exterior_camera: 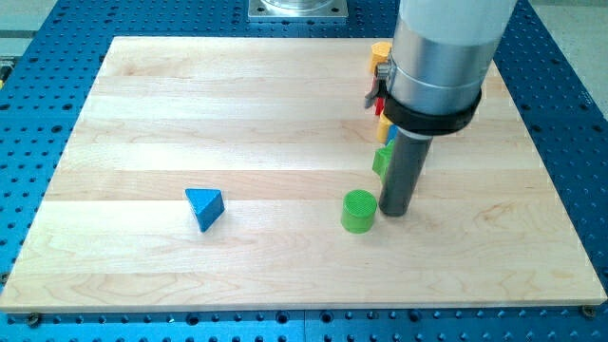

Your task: Move the green circle to the right of the blue triangle

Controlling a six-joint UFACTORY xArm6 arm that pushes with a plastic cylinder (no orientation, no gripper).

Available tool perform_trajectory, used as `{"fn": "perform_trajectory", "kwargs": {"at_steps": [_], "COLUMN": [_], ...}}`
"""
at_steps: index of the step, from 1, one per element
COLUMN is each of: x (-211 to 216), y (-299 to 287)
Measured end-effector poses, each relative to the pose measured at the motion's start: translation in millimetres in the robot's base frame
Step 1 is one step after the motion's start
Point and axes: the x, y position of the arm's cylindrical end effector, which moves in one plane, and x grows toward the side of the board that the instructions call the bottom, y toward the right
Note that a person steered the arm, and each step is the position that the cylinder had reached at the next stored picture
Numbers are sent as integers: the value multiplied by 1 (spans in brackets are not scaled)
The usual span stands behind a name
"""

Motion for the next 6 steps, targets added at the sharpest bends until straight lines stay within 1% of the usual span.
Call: {"fn": "perform_trajectory", "kwargs": {"at_steps": [1, 3, 5, 6], "x": [12, 28, 28, 27], "y": [-30, -50, -100, -104]}}
